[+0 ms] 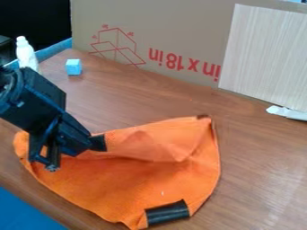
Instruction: Fold the cloth from the top left to the bottom right
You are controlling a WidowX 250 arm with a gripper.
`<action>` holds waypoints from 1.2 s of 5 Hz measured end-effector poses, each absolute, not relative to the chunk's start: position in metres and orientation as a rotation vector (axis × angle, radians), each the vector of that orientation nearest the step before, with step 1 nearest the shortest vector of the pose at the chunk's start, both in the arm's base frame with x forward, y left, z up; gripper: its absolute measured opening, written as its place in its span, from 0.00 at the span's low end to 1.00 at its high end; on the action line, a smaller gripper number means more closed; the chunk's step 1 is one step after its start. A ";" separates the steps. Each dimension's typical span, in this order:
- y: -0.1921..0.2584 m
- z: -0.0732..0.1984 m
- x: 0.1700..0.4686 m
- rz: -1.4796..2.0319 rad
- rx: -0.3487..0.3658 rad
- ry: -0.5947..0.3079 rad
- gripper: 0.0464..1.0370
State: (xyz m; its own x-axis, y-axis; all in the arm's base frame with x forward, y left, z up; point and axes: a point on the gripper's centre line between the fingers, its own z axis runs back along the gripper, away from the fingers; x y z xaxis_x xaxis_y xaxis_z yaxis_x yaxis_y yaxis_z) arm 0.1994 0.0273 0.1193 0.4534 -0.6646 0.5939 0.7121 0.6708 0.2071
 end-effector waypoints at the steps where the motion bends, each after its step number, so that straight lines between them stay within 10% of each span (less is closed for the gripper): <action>1: 0.011 0.124 0.198 -0.867 -0.080 -0.674 0.02; 4: -0.015 0.088 0.168 -0.904 -0.008 -0.597 0.20; 6: 0.008 0.105 0.170 -0.826 -0.002 -0.575 0.80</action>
